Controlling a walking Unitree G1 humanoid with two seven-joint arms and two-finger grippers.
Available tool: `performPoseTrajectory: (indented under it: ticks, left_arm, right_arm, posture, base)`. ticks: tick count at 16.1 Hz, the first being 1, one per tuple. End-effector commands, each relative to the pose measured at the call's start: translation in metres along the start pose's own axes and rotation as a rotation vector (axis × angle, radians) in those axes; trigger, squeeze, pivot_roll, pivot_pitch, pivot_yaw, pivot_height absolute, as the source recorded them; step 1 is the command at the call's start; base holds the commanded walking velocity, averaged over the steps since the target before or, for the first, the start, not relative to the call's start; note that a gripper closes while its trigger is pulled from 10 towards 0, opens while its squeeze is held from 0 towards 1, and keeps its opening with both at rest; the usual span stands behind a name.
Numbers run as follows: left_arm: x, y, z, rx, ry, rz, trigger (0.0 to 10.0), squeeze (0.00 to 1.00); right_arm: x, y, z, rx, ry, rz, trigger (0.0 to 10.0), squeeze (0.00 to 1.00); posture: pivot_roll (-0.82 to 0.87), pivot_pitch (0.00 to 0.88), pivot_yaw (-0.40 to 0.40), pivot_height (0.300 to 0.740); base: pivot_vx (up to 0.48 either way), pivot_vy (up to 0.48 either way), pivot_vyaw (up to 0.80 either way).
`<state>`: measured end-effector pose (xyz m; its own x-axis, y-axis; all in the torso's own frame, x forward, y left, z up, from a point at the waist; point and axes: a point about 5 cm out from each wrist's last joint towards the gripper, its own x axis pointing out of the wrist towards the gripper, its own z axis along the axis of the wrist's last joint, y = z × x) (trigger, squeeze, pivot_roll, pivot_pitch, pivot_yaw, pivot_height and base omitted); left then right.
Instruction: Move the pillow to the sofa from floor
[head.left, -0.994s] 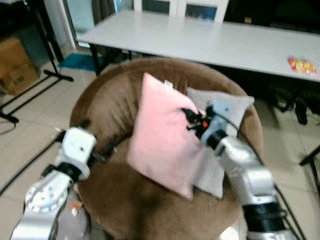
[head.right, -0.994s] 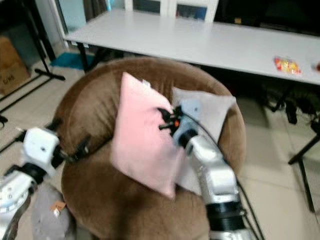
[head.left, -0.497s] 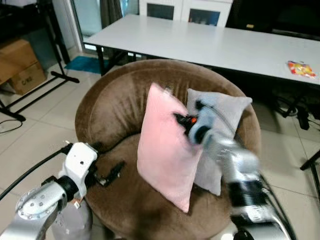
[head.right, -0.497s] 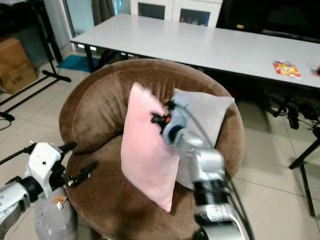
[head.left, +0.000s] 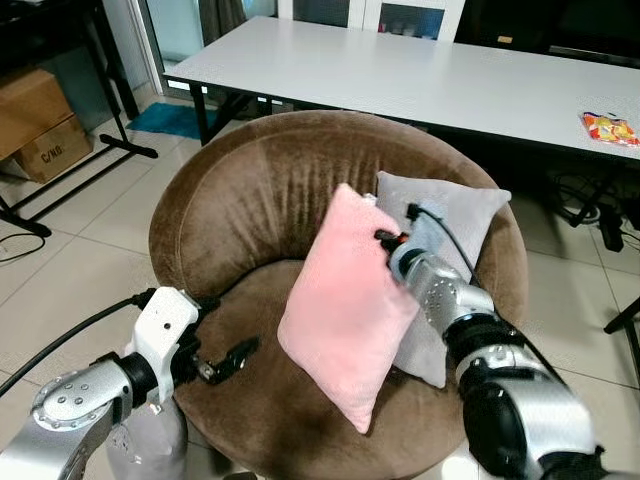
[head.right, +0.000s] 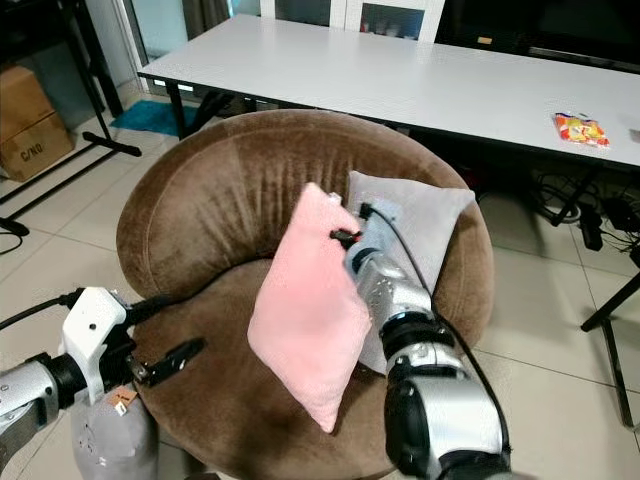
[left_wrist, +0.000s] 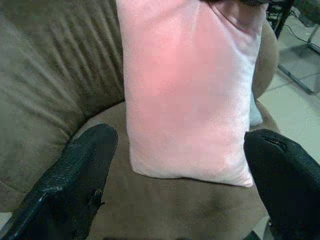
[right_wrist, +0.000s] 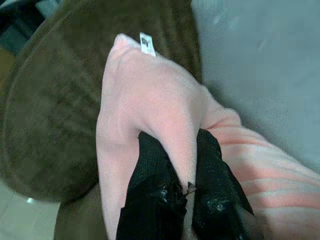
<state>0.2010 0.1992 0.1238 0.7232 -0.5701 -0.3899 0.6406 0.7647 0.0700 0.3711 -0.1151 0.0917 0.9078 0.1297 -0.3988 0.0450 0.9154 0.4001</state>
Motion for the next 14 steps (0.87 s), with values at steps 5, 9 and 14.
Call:
performPoseTrajectory:
  ticks: [5,9,14]
  left_arm:
    - [-0.001,0.006,0.008,0.053,-0.048,0.095,10.0,0.0]
    - [0.012,0.008,0.015,0.082,-0.124,0.343,10.0,0.0]
    - [0.007,0.01,0.013,0.078,-0.161,0.554,10.0,0.0]
  right_arm:
    - [-0.003,-0.014,0.046,0.062,-0.258,0.009,10.0,1.0]
    - [-0.02,-0.037,0.06,-0.111,-0.378,0.088,10.0,0.96]
    - [-0.064,-0.022,0.032,-0.267,-0.385,0.195,10.0,0.0]
  posture:
    - [0.09,0.0,-0.027,0.74]
    - [0.06,0.0,-0.012,0.74]
    - [0.05,0.0,-0.024,0.74]
  base:
    - [0.0,0.0,0.0]
    - [0.0,0.0,0.0]
    - [0.0,0.0,0.0]
